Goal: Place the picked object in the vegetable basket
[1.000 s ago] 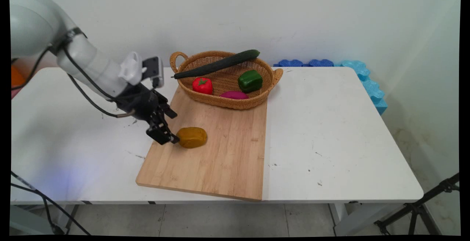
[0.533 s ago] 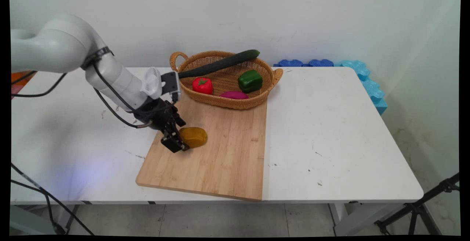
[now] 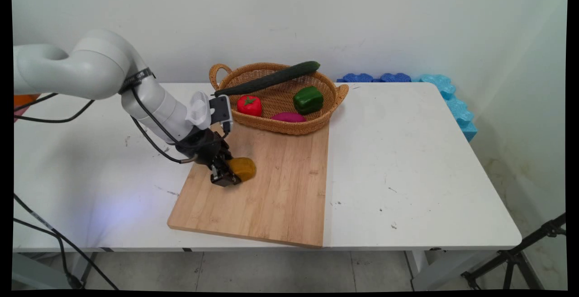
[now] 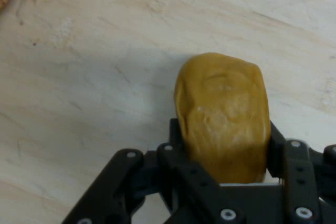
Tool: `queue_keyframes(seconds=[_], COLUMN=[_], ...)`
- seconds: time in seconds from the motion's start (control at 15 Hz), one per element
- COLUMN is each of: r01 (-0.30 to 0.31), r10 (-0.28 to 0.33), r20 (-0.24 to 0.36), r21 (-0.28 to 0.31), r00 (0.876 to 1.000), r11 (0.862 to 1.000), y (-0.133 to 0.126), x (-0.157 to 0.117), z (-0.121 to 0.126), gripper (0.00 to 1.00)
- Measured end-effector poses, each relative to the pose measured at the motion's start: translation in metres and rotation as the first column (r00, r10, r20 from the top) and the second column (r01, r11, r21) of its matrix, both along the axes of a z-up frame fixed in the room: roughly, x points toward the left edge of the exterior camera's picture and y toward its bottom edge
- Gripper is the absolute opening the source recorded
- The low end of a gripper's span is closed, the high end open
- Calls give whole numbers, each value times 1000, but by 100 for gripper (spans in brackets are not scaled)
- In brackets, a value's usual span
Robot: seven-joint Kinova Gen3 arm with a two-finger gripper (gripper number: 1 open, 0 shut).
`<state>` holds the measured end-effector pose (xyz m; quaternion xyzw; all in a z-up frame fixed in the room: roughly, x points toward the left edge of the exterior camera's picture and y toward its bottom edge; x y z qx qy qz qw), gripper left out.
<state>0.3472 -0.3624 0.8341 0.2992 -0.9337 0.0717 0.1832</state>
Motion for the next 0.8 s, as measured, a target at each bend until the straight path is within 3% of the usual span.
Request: queue_keyframes(seconds=[0.33,0.8], r01=[-3,2], r10=[3,-2], r20=[-6,-3], r21=[3,-27], r00=[1000,1000], r11=[1000,1000], y=[6,7], x=[-2,-3], z=[4,69], gripper=[0,0])
